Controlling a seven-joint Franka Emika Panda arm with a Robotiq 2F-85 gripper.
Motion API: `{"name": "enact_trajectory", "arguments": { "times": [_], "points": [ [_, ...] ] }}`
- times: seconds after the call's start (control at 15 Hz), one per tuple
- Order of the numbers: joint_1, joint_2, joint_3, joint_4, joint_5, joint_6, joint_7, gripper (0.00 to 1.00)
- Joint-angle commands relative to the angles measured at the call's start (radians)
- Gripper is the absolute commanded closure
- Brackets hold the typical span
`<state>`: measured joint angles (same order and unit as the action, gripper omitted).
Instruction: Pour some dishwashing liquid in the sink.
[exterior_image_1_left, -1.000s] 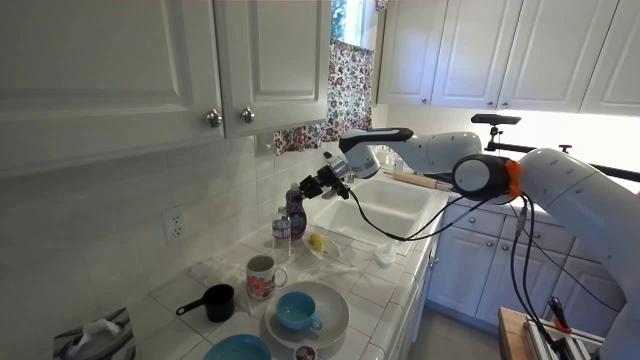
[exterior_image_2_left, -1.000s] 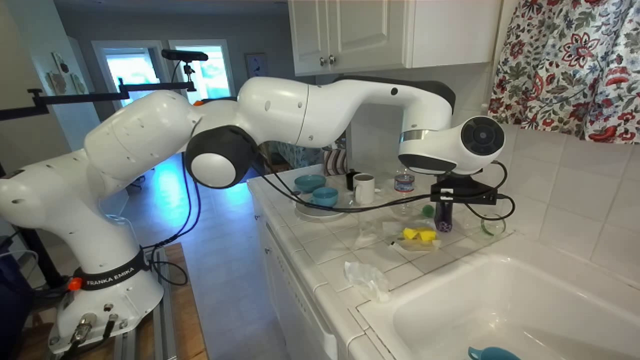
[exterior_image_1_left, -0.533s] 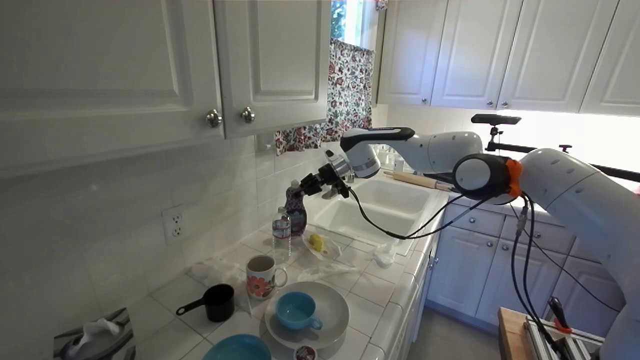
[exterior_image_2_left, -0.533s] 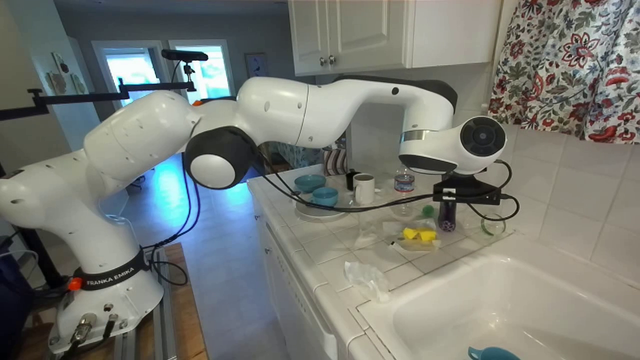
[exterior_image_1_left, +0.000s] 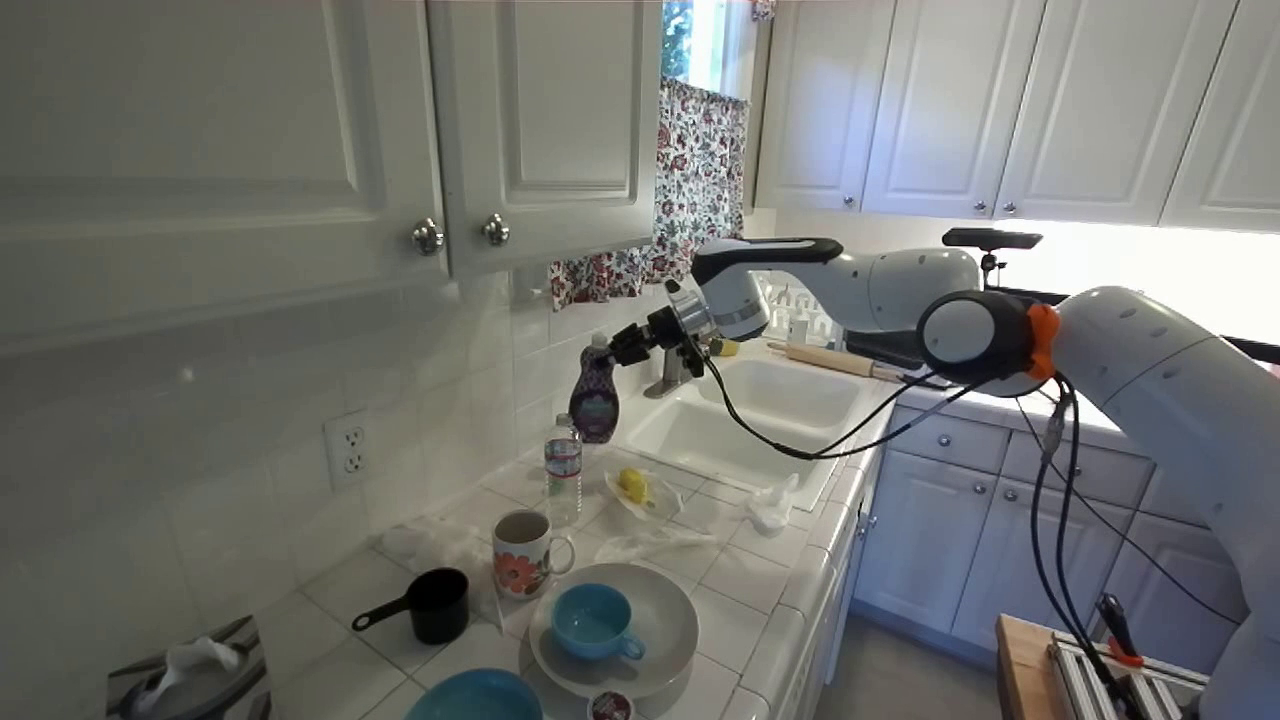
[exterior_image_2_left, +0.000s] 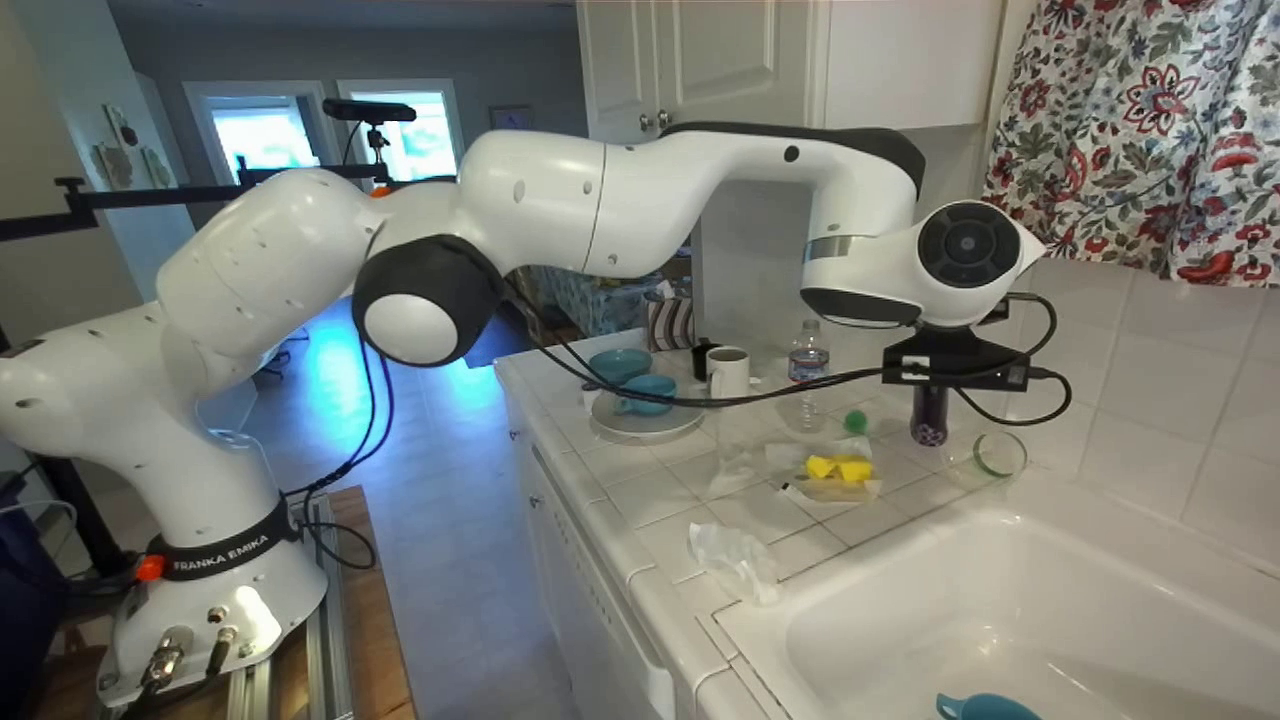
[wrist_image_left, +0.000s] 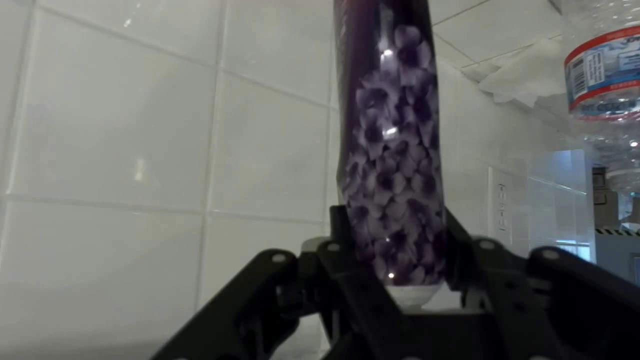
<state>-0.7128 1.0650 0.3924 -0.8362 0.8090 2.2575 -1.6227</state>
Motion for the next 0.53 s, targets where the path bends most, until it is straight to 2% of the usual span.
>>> {"name": "enact_trajectory", "arguments": {
  "times": [0.0, 0.47],
  "points": [
    [-0.052, -0.120, 0.008, -0.147, 0.039, 0.050, 0.010, 0.82],
    [-0.124, -0.280, 0.013, -0.359, 0.054, 0.080, 0.033, 0.82]
  ]
}}
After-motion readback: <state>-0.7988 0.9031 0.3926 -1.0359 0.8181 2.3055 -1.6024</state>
